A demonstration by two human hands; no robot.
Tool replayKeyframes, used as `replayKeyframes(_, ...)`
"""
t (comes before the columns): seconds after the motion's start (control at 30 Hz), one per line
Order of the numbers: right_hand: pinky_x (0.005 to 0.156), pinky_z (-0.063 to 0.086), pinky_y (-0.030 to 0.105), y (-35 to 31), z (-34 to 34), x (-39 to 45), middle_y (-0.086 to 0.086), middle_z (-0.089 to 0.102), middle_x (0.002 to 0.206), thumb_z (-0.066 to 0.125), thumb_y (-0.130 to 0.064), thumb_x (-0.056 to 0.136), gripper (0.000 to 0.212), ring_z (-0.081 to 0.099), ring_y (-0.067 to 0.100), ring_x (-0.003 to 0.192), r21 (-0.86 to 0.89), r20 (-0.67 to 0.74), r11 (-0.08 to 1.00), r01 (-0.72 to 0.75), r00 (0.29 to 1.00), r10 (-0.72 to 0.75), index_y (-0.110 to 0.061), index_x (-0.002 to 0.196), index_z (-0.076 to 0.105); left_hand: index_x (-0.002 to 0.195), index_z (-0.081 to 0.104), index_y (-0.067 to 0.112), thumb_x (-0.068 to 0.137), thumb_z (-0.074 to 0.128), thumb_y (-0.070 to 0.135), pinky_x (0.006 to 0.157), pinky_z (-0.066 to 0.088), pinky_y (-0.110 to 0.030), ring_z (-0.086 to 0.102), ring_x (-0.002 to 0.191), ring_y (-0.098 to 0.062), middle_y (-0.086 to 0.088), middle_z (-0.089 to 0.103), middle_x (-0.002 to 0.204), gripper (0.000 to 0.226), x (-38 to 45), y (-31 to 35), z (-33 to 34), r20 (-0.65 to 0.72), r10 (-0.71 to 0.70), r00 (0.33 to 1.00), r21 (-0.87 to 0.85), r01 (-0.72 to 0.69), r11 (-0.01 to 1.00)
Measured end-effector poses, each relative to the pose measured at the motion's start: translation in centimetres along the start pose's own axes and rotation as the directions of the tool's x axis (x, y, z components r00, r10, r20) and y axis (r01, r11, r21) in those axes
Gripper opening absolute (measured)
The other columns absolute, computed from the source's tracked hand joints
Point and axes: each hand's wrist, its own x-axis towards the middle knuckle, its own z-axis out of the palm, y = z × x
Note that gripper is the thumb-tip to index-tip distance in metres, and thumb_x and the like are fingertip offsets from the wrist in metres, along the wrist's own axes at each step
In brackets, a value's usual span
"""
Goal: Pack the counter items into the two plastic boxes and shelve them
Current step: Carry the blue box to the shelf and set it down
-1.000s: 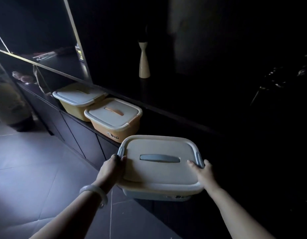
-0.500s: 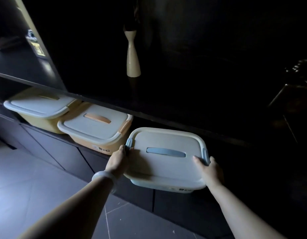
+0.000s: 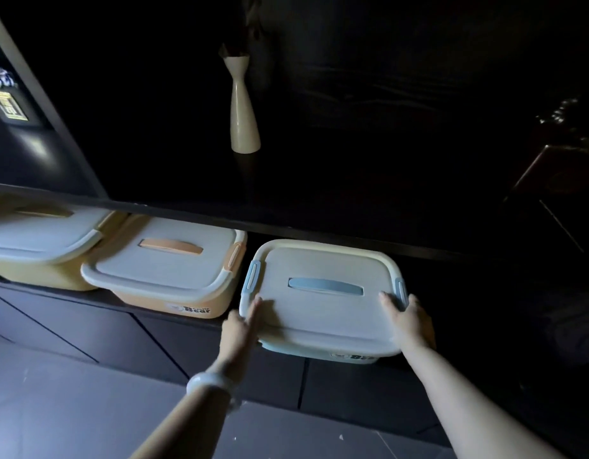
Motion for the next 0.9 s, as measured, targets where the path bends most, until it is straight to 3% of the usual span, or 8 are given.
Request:
replayKeyframes(0.1,0.095,0.044,0.042,-0.4,0.6,-0.3,0.020,0.053,0.136,0.055,-0.056,0.088,0.075,0.053,0.038,0.121,0.008,-0.012,1.000,-0.010,1.000,0.010,-0.007,0.142,0.039,0.119,0.063,0.018,0.056,0.068,0.074,0.076,0.057,-0.039,0.061,0.107,-0.023,-0.010,0.060,0.121,0.084,-2.2,-1.9,0.4,0.170,-0.114,0.979,-0.221,0.151,0.963)
replayKeyframes(0.17,0.096,0.044,0.043,-0.8,1.2,-0.6,0.020,0.052,0.137,0.056,-0.057,0.088,0.076,0.052,0.039,0.122,0.020,-0.023,1.000,-0.018,1.000,0.018,-0.007,0.143,0.038,0.123,0.060,0.026,0.058,0.071,0.071,0.084,0.055,-0.041,0.056,0.115,-0.018,-0.004,0.054,0.130,0.081,-2.9,-2.3,0.5,0.227,-0.079,0.971,-0.243,0.135,0.961)
replayKeyframes(0.27,0.095,0.044,0.043,-1.2,1.9,-0.8,0.020,0.052,0.136,0.056,-0.057,0.087,0.077,0.053,0.040,0.121,0.034,-0.038,0.999,-0.029,0.999,0.030,-0.007,0.143,0.039,0.124,0.059,0.030,0.063,0.072,0.070,0.100,0.047,-0.046,0.057,0.115,-0.009,0.006,0.062,0.127,0.074,-2.9,-2.0,-0.1,0.294,0.021,0.956,-0.282,0.065,0.957)
replayKeyframes(0.4,0.096,0.044,0.043,-1.4,2.5,-0.5,0.021,0.053,0.135,0.058,-0.058,0.085,0.078,0.053,0.040,0.121,0.048,-0.052,0.999,-0.023,0.998,0.025,-0.006,0.141,0.041,0.129,0.053,0.030,0.069,0.069,0.064,0.109,0.038,-0.049,0.052,0.123,-0.012,0.005,0.060,0.130,0.070,-2.3,-1.7,-0.5,0.273,0.055,0.961,-0.298,0.030,0.954)
replayKeyframes(0.63,0.099,0.042,0.041,-2.0,2.7,0.2,0.020,0.051,0.138,0.060,-0.057,0.084,0.079,0.051,0.038,0.124,0.072,-0.062,0.997,-0.027,0.998,0.031,-0.006,0.142,0.042,0.139,0.041,0.028,0.056,0.070,0.074,0.110,0.035,-0.051,0.043,0.131,-0.026,-0.007,0.046,0.141,0.099,-1.2,-1.6,-0.1,0.272,0.047,0.961,-0.313,0.042,0.949)
replayKeyframes(0.9,0.102,0.041,0.040,-2.0,2.5,0.3,0.018,0.049,0.141,0.060,-0.057,0.084,0.081,0.049,0.035,0.127,0.083,-0.048,0.996,-0.021,0.999,0.025,-0.006,0.143,0.039,0.143,0.036,0.025,0.053,0.067,0.077,0.112,0.033,-0.050,0.039,0.134,-0.024,-0.006,0.042,0.145,0.108,-1.2,-1.5,-0.1,0.276,0.055,0.959,-0.302,0.033,0.953)
